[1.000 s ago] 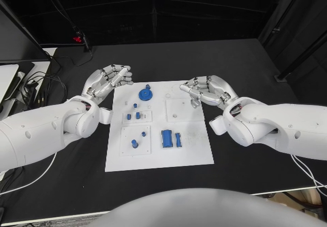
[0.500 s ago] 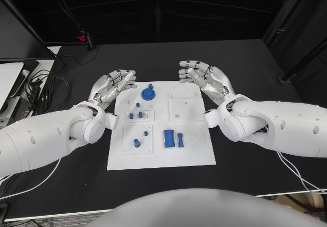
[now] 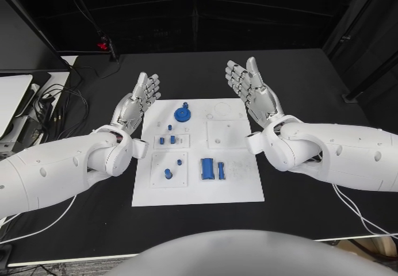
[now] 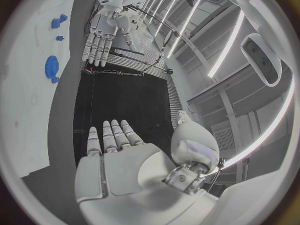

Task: Assemble the parts on the task board

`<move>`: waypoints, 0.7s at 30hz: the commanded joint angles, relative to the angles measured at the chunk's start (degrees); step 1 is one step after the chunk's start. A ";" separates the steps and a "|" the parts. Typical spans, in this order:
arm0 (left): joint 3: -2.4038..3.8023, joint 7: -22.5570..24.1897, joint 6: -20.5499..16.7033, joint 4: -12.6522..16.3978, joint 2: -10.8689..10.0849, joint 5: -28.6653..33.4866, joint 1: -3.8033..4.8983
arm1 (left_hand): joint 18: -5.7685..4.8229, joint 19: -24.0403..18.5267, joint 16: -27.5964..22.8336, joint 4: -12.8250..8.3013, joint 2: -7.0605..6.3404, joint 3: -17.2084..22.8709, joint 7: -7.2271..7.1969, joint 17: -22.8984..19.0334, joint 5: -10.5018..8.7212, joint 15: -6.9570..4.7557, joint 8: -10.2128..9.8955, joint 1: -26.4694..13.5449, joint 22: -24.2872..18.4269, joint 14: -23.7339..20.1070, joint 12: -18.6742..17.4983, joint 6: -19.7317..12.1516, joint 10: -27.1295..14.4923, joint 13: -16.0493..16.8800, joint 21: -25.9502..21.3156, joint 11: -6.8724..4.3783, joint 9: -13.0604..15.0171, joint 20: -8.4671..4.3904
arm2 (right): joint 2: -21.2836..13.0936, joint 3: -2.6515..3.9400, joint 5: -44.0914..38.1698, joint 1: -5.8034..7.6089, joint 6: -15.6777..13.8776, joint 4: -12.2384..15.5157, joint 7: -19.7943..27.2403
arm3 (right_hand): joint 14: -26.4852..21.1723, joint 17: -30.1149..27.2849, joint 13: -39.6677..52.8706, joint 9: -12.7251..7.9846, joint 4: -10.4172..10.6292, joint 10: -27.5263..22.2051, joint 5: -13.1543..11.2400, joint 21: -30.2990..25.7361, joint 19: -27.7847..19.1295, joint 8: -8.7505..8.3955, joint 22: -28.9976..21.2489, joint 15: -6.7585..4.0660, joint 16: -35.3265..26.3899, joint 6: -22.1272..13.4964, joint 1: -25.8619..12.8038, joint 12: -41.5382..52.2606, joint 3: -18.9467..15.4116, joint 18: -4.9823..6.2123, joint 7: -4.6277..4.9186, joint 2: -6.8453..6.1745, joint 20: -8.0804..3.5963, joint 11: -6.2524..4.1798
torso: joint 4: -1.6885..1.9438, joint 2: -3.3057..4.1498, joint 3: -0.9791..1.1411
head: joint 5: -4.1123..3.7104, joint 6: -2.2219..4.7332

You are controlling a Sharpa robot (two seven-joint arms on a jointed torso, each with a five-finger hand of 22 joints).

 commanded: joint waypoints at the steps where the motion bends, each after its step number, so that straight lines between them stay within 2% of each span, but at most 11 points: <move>1: 1.26 -1.40 -4.26 1.53 -0.27 1.54 -0.77 | -0.34 -6.24 -4.35 -1.08 0.06 0.01 -0.05 -0.06 -0.20 -0.53 -3.28 -5.39 -2.98 -0.01 -3.38 -1.09 -1.17 -0.05 -0.19 -0.29 -0.09 -1.09 | 1.28 1.18 3.81 -0.95 -4.47 -1.31 -2.32 | -1.16 -2.57 -2.63 -1.81 -1.83 -4.71 -0.35 -0.19 -0.19 -5.71 -2.92 -0.03 -4.53 -1.72 -4.70 -1.83 0.32 -0.38 0.00 1.04 -0.86 -0.10 | -0.52 -1.19 0.14 | 0.58 1.63; 2: 1.92 -1.85 -5.43 2.12 -0.40 1.94 -1.19 | -0.34 -6.24 -5.53 -1.08 0.06 0.01 -0.05 -0.06 -0.20 -0.53 -4.18 -6.85 -3.79 -0.01 -4.30 -1.09 -1.17 -0.05 -0.19 -0.29 -0.09 -1.09 | 1.85 1.81 4.86 -1.46 -5.64 -1.90 -3.01 | -1.16 -6.80 -6.98 -1.81 -1.83 -4.71 -0.35 -0.19 -0.19 -5.71 -3.67 -0.03 -4.53 -1.72 -5.89 -1.83 0.32 -0.38 0.00 1.04 -0.86 -0.10 | -0.65 -1.54 0.17 | 0.80 2.22; 3: 2.64 -2.33 -6.70 2.77 -0.54 2.38 -1.65 | -0.34 -6.24 -6.58 -1.08 0.06 0.01 -0.05 -0.06 -0.20 -0.53 -8.72 -8.12 -7.93 -0.01 -8.96 -1.09 -1.17 -0.05 -0.19 -0.29 -0.09 -1.09 | 2.46 2.46 5.97 -1.99 -6.87 -2.52 -3.72 | -1.16 -6.80 -6.98 -1.81 -1.83 -4.71 -0.35 -0.19 -0.19 -5.71 -7.73 -0.03 -4.53 -1.72 -6.96 -1.83 0.32 -0.38 0.00 1.04 -0.86 -0.10 | -0.80 -1.92 0.21 | 1.03 2.85; 4: 3.82 -3.13 -8.78 3.83 -0.78 3.10 -2.39 | -0.34 -6.24 -11.54 -1.08 0.06 0.01 -0.05 -0.06 -0.20 -0.53 -8.72 -9.49 -7.93 -0.01 -8.96 -1.09 -1.17 -0.05 -0.19 -0.29 -0.09 -1.09 | 3.26 3.33 7.44 -2.70 -8.50 -3.35 -4.67 | -1.16 -6.80 -6.98 -1.81 -1.83 -4.71 -0.35 -0.19 -0.19 -5.71 -7.73 -0.03 -4.53 -1.72 -8.20 -1.83 0.32 -0.38 0.00 1.04 -0.86 -0.10 | -1.05 -2.56 0.27 | 1.42 3.90; 5: 4.70 -3.71 -10.31 4.61 -0.95 3.63 -2.94 | -0.34 -6.24 -11.54 -1.08 0.06 0.01 -0.05 -0.06 -0.20 -0.53 -8.72 -10.30 -7.93 -0.01 -8.96 -1.09 -1.17 -0.05 -0.19 -0.29 -0.09 -1.09 | 3.72 3.83 8.28 -3.11 -9.43 -3.82 -5.22 | -1.16 -6.80 -6.98 -1.81 -1.83 -4.71 -0.35 -0.19 -0.19 -5.71 -7.73 -0.03 -4.53 -1.72 -12.41 -1.83 0.32 -0.38 0.00 1.04 -0.86 -0.10 | -1.22 -3.01 0.32 | 1.70 4.66; 7: 6.47 -4.91 -13.43 6.20 -1.31 4.71 -4.06 | -0.34 -6.24 -11.54 -1.08 0.06 0.01 -0.05 -0.06 -0.20 -0.53 -8.72 -14.33 -7.93 -0.01 -8.96 -1.09 -1.17 -0.05 -0.19 -0.29 -0.09 -1.09 | 4.49 4.65 9.67 -3.78 -10.98 -4.61 -6.12 | -1.16 -6.80 -6.98 -1.81 -1.83 -4.71 -0.35 -0.19 -0.19 -5.71 -7.73 -0.03 -4.53 -1.72 -12.41 -1.83 0.32 -0.38 0.00 1.04 -0.86 -0.10 | -1.62 -4.03 0.42 | 2.33 6.35; 10: 8.68 -6.40 -17.34 8.18 -1.75 6.06 -5.46 | -0.34 -6.24 -11.54 -1.08 0.06 0.01 -0.05 -0.06 -0.20 -0.53 -8.72 -14.33 -7.93 -0.01 -8.96 -1.09 -1.17 -0.05 -0.19 -0.29 -0.09 -1.09 | 5.22 5.44 11.01 -4.42 -12.46 -5.36 -6.99 | -1.16 -6.80 -6.98 -1.81 -1.83 -4.71 -0.35 -0.19 -0.19 -5.71 -7.73 -0.03 -4.53 -1.72 -12.41 -1.83 0.32 -0.38 0.00 1.04 -0.86 -0.10 | -2.23 -5.62 0.59 | 3.30 8.99; 12: 9.57 -7.00 -18.90 8.98 -1.93 6.61 -6.02 | -0.34 -6.24 -11.54 -1.08 0.06 0.01 -0.05 -0.06 -0.20 -0.53 -8.72 -14.33 -7.93 -0.01 -8.96 -1.09 -1.17 -0.05 -0.19 -0.29 -0.09 -1.09 | 5.40 5.63 11.33 -4.58 -12.82 -5.54 -7.20 | -1.16 -6.80 -6.98 -1.81 -1.83 -4.71 -0.35 -0.19 -0.19 -5.71 -7.73 -0.03 -4.53 -1.72 -12.41 -1.83 0.32 -0.38 0.00 1.04 -0.86 -0.10 | -2.50 -6.31 0.66 | 3.73 10.14; 13: 10.55 -7.66 -20.63 9.86 -2.12 7.20 -6.64 | -0.34 -6.24 -11.54 -1.08 0.06 0.01 -0.05 -0.06 -0.20 -0.53 -8.72 -14.33 -7.93 -0.01 -8.96 -1.09 -1.17 -0.05 -0.19 -0.29 -0.09 -1.09 | 5.45 5.69 11.42 -4.62 -12.92 -5.59 -7.26 | -1.16 -6.80 -6.98 -1.81 -1.83 -4.71 -0.35 -0.19 -0.19 -5.71 -7.73 -0.03 -4.53 -1.72 -12.41 -1.83 0.32 -0.38 0.00 1.04 -0.86 -0.10 | -2.82 -7.13 0.74 | 4.23 11.50; 17: 11.59 -8.36 -22.45 10.79 -2.33 7.83 -7.29 | -0.34 -6.24 -11.54 -1.08 0.06 0.01 -0.05 -0.06 -0.20 -0.53 -8.72 -14.33 -7.93 -0.01 -8.96 -1.09 -1.17 -0.05 -0.19 -0.29 -0.09 -1.09 | 5.45 5.69 11.42 -4.62 -12.92 -5.59 -7.26 | -1.16 -6.80 -6.98 -1.81 -1.83 -4.71 -0.35 -0.19 -0.19 -5.71 -7.73 -0.03 -4.53 -1.72 -12.41 -1.83 0.32 -0.38 0.00 1.04 -0.86 -0.10 | -3.23 -8.19 0.85 | 4.89 13.26; 21: 11.84 -8.53 -22.90 11.02 -2.38 7.99 -7.46 | -0.34 -6.24 -11.54 -1.08 0.06 0.01 -0.05 -0.06 -0.20 -0.53 -8.72 -14.33 -7.93 -0.01 -8.96 -1.09 -1.17 -0.05 -0.19 -0.29 -0.09 -1.09 | 5.45 5.69 11.42 -4.62 -12.92 -5.59 -7.26 | -1.16 -6.80 -6.98 -1.81 -1.83 -4.71 -0.35 -0.19 -0.19 -5.71 -7.73 -0.03 -4.53 -1.72 -12.41 -1.83 0.32 -0.38 0.00 1.04 -0.86 -0.10 | -3.50 -8.90 0.92 | 5.32 14.44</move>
